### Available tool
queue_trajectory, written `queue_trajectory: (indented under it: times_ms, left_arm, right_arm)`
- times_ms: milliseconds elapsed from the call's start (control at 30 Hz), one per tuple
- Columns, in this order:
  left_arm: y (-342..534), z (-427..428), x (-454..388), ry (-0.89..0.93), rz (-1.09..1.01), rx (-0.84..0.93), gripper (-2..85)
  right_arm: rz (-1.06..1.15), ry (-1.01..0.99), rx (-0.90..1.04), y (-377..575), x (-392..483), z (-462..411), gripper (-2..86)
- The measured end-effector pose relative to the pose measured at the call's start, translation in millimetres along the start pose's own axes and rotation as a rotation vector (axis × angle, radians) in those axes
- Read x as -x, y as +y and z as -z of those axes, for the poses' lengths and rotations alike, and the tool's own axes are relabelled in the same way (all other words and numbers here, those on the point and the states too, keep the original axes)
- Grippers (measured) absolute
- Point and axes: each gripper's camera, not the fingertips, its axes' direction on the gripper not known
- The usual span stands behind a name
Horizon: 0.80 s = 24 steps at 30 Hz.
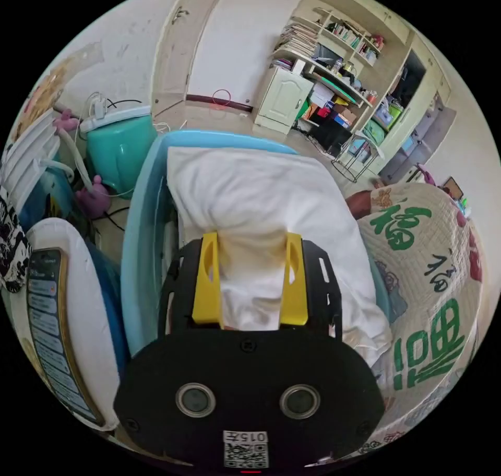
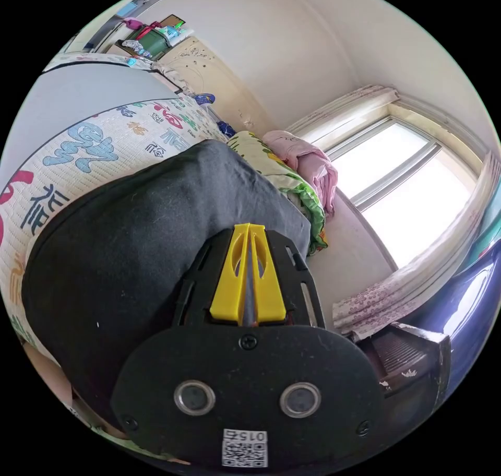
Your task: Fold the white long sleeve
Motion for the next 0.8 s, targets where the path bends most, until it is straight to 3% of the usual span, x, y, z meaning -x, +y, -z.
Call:
queue_trajectory:
  times_ms: [167,233,300,333,433,600,733,800]
  left_arm:
    - [6.7,39.6,-13.3,0.017,0.060,-0.011,7.7]
    - [10.7,67.0,-7.2,0.134,0.137,-0.037,5.4]
    - [6.7,112.8,-8.4,0.405,0.220,-0.075,4.2]
    - [4.1,125.4,-15.3,0.458,0.213,-0.082,4.0]
    - [-1.4,211.4,-87.5,0.664,0.048,-0.152,3.5]
    - [74.5,419.4,-258.0,1.056,-0.492,-0.410,4.5]
    - [178.8,516.1,-370.8,1.289,-0.889,-0.358,5.4]
    - [270.6,547.0,-436.4,1.393,-1.123,-0.235,5.4]
  right_arm:
    - [-0.034,0.088,-0.032,11.3,-18.3,-2.7,-1.0]
    - [-0.059,0.105,-0.020,14.5,-31.3,-5.2,-1.0]
    - [-0.073,0.093,-0.010,16.0,-51.6,-4.4,-1.0]
    - [-0.078,0.084,-0.012,16.3,-57.4,-2.6,-1.0]
    - [-0.183,0.020,-0.084,20.1,-93.0,22.0,-1.0]
    - [-0.310,-0.289,-0.376,40.6,-139.3,95.3,-1.0]
    - [-0.341,-0.611,-0.521,61.5,-144.9,125.3,-0.7]
    - [-0.365,-0.832,-0.579,78.5,-134.6,129.1,-0.2]
